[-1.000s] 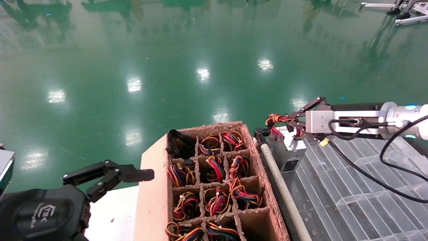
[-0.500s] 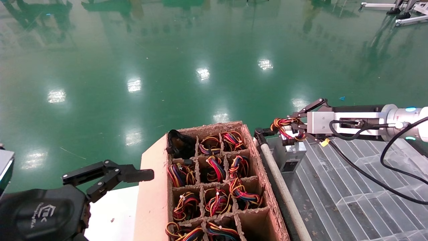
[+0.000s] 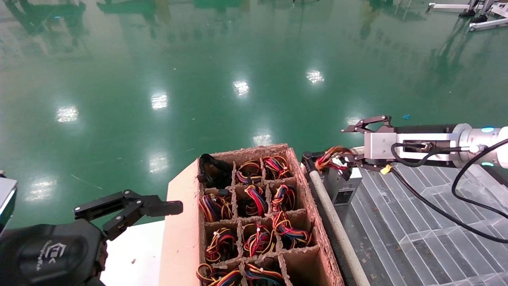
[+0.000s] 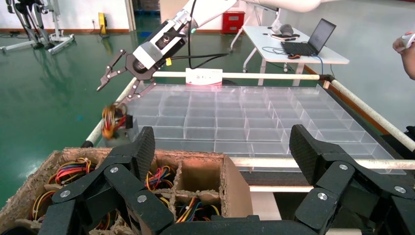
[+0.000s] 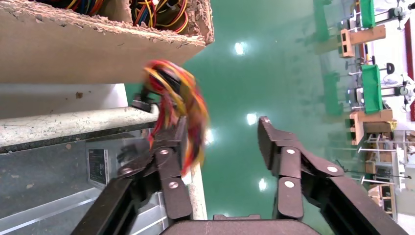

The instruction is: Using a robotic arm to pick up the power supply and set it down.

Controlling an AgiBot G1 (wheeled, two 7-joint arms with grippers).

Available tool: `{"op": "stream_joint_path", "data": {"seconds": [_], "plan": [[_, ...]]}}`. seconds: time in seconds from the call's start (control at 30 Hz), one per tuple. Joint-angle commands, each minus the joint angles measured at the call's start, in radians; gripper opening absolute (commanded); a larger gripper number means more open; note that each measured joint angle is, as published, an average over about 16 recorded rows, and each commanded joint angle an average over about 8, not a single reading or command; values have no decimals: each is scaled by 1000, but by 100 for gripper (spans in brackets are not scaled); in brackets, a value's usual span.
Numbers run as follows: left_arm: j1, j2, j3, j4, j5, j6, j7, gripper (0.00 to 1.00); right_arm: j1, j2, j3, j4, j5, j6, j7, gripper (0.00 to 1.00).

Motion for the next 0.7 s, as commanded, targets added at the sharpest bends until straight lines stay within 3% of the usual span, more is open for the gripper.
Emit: {"op": "stream_joint_path", "data": {"seconds": [0.03,0.4,0.7], "plan": [[0,0,0,0,0,0,0,100,0,0,0,1,0,0,1,100],[0,0,0,0,0,0,0,100,-14,7,4,22,16,-7,20,100],[0,0,0,1,0,0,0,100,-104,53,31,145,129,-49,154,100]]}}
